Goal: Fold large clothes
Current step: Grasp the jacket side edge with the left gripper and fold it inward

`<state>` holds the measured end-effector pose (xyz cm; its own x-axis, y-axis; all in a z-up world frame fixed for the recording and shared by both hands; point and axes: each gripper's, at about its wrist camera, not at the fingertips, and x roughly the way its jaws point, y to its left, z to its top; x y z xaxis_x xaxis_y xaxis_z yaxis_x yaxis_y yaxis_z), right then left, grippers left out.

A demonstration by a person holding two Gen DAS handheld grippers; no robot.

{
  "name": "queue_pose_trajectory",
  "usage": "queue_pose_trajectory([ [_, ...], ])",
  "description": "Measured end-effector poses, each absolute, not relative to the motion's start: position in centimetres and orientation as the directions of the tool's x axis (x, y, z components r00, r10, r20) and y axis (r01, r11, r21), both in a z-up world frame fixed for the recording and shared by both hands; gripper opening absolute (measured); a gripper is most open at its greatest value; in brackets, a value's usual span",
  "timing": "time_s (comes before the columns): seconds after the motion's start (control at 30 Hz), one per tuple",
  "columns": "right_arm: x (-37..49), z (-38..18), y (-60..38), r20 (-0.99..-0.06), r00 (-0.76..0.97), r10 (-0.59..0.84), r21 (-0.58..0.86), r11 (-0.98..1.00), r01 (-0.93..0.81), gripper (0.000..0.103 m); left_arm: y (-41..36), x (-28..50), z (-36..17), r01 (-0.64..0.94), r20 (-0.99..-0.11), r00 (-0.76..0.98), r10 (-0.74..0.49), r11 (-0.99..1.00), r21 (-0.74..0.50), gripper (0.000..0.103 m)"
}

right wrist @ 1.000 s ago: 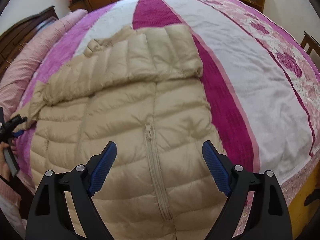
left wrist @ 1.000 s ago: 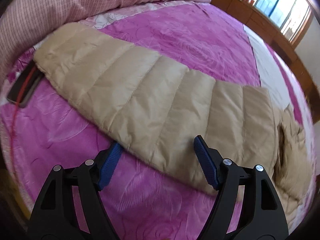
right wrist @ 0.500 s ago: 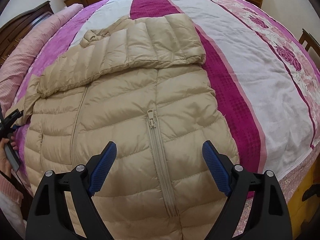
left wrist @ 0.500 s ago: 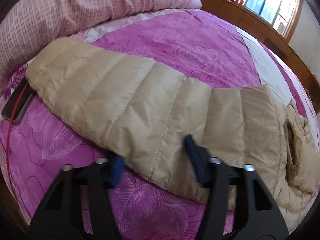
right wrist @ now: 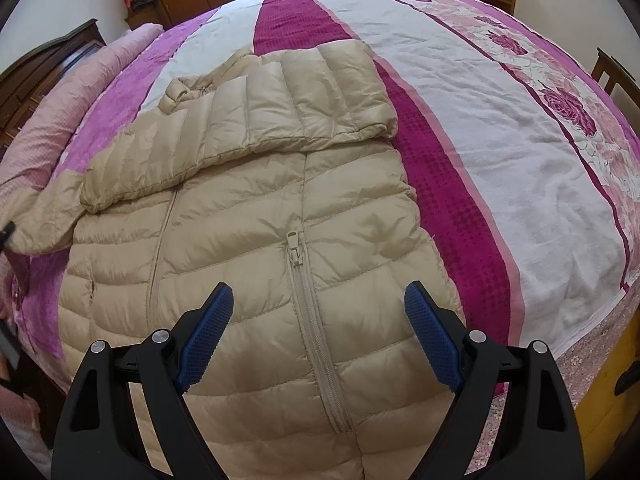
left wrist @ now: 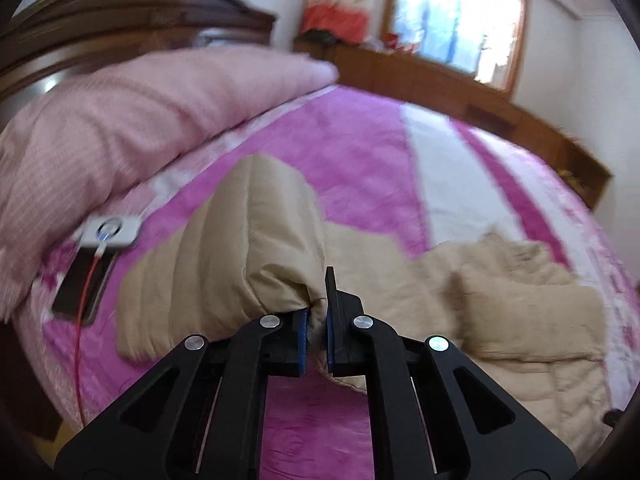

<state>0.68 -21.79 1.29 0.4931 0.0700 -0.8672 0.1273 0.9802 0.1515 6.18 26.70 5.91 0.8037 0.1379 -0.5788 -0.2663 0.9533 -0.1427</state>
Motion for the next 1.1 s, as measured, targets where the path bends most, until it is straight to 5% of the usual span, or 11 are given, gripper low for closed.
queue_pose_trajectory([
  [0.47, -0.1, 3.0, -23.5, -0.836, 0.541, 0.089, 0.205, 0.966, 0.157, 0.084, 13.2, 7.0, 11.5, 0.032, -0.492, 0.866, -0.094, 0.99, -0.134, 0.006],
  [0.73, -0.3, 2.9, -24.8, -0.832, 0.547, 0.095, 0.229, 0.956, 0.182, 0.084, 4.2, 9.8, 7.4, 0.193, -0.589, 0.781, -0.208, 0.977, -0.09, 0.006],
  [1.1, 0.5, 1.7, -25.3, -0.838, 0.532, 0.123, 0.254, 0.951, 0.179, 0.084, -0.3, 13.2, -1.6, 0.22, -0.744, 0.629, -0.226, 0.969, -0.108, 0.009],
])
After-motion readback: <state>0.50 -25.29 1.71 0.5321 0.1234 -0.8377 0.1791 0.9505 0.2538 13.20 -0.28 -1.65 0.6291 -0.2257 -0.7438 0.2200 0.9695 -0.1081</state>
